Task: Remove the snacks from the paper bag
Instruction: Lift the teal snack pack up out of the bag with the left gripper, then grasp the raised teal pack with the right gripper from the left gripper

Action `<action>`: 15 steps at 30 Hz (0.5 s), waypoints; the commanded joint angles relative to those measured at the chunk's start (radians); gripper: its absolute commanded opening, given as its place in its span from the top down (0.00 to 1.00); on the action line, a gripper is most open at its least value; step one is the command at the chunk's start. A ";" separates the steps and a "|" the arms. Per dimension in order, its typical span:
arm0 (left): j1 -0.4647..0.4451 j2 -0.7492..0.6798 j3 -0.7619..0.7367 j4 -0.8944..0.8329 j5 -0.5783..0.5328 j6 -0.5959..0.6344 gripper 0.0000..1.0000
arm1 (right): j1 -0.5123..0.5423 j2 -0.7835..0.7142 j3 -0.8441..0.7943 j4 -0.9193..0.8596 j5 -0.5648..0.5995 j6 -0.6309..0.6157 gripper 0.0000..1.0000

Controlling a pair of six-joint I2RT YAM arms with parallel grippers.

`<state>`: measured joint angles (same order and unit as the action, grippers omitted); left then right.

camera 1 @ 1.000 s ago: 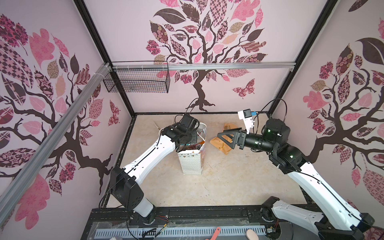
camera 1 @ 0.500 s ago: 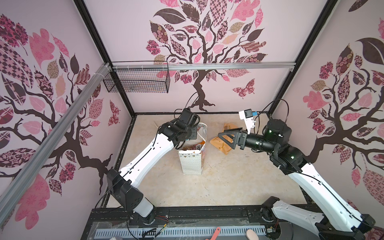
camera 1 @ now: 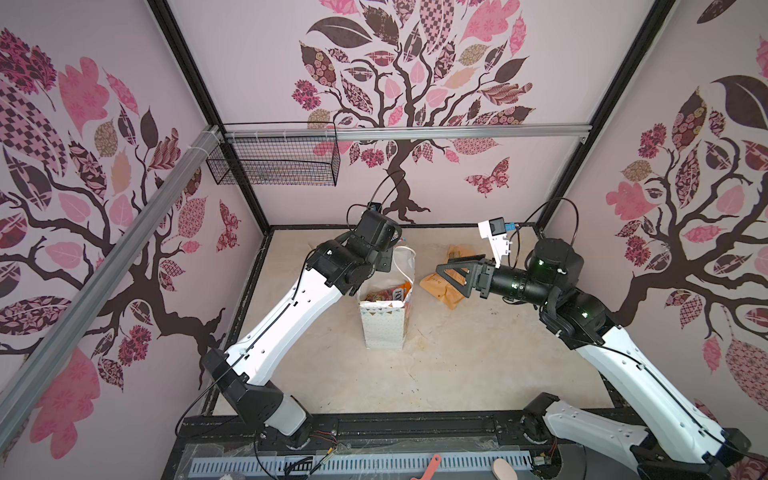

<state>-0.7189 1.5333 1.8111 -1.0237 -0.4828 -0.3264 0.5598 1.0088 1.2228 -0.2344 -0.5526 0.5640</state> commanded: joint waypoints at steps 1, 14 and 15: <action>-0.045 -0.051 0.086 0.025 -0.108 0.053 1.00 | 0.004 -0.001 -0.005 0.029 0.026 -0.002 0.00; -0.311 -0.167 0.003 0.265 -0.272 0.167 1.00 | 0.003 -0.034 -0.084 0.164 0.145 0.119 0.00; -0.339 -0.175 -0.015 0.300 -0.289 0.177 1.00 | 0.003 -0.036 -0.094 0.187 0.139 0.133 0.01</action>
<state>-1.0130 1.3800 1.8385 -0.8753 -0.6926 -0.2031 0.5598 1.0012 1.1366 -0.1459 -0.4294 0.6418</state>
